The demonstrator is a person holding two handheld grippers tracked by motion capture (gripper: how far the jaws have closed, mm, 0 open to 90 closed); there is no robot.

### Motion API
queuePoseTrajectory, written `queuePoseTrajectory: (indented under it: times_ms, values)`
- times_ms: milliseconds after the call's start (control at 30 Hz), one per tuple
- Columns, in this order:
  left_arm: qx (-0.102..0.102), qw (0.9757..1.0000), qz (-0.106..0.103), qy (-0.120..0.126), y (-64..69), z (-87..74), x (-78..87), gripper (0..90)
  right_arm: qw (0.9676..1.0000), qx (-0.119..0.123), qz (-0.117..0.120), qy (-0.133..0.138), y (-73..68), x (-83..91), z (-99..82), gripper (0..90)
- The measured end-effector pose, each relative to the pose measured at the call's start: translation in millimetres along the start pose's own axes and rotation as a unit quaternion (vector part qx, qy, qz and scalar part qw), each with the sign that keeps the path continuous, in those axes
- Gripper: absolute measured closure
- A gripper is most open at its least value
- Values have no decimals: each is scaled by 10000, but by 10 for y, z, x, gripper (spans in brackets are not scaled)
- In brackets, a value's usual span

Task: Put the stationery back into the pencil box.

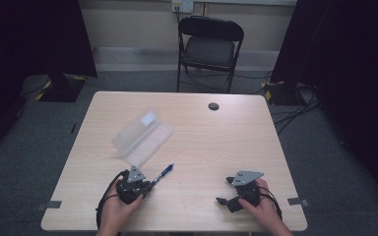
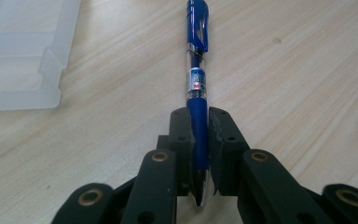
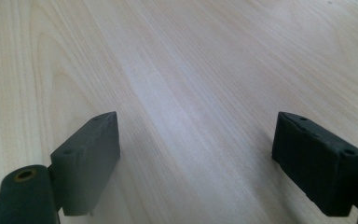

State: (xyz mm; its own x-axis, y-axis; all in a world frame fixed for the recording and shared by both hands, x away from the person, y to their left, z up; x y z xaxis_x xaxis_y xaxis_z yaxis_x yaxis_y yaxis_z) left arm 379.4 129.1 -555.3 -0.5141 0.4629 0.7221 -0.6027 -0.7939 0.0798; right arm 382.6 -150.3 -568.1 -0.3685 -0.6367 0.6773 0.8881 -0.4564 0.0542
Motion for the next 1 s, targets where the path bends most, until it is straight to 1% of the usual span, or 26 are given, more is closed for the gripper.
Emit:
queuePoseTrajectory:
  times_ms: [33, 67, 100, 133, 167, 233, 267, 333, 367, 467, 567, 700, 733, 800, 867, 900, 1000]
  values:
    - [-1, 10000, -6, 11, -1, 14, 10, 808, 10000, 1, 0, 1, 0, 0, 0, 142]
    - [41, 10000, -7, 65, 5, 32, 13, 808, 10000, 0, 0, 1, 0, 0, 0, 142]
    - [46, 10000, -26, 51, 8, 36, 20, 808, 10000, 0, -1, 1, 0, 0, 0, 142]
    - [18, 10000, -19, 73, 5, 48, 23, 808, 10000, 3, -1, 1, 0, 0, 0, 142]
    - [80, 9999, -46, 81, 23, 57, 24, 809, 10000, 4, -3, 1, 0, 0, 0, 142]
    - [29, 9999, -54, 118, 21, 79, 30, 809, 10000, 3, -3, 0, 0, 0, 0, 142]
    - [56, 9999, -68, 136, 27, 93, 31, 809, 10000, 3, -2, 1, 0, 0, 0, 142]
    - [31, 9999, -68, 121, 21, 101, 37, 808, 10000, 1, 0, 0, 0, 0, 0, 142]
    - [101, 9998, -94, 143, 31, 110, 35, 808, 10000, 2, 0, 0, 0, 0, 0, 142]
    - [65, 9998, -83, 157, 5, 132, 54, 808, 10000, 3, 0, 1, 0, 0, 0, 142]
    - [110, 9997, -97, 173, -14, 156, 70, 809, 10000, 1, 0, 1, 0, 0, 0, 142]
    - [190, 9995, -175, 165, -24, 181, 98, 809, 10000, 0, 1, 1, 0, 0, 0, 142]
    - [176, 9995, -219, 163, -22, 187, 100, 809, 10000, 0, 2, 1, 0, 0, 0, 141]
    - [168, 9995, -229, 155, -24, 197, 106, 809, 10000, -2, 2, 0, 0, 0, 0, 141]
    - [210, 9993, -259, 147, -16, 209, 100, 809, 10000, -3, 1, 0, 0, 0, 0, 142]
    - [186, 9994, -266, 140, -20, 211, 95, 809, 10000, -3, 2, -1, 0, 0, 0, 141]
    - [234, 9992, -301, 112, -25, 230, 81, 809, 10000, -2, 1, -1, 0, 0, 0, 142]
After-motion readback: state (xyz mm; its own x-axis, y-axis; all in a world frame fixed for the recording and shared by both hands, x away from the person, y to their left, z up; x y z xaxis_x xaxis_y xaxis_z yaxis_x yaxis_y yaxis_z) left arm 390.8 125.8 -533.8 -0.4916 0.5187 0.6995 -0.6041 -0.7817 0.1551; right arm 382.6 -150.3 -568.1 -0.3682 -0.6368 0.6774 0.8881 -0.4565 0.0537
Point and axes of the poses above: each handheld gripper's, and its own axes: x roughly backward along the jaws, z roughly out of its top, y roughly to its right, the point moved 10 cm from there along -x, roughly forward along the jaws, and after that the axes turned 4 degrees about x, right-handed, at the moved point
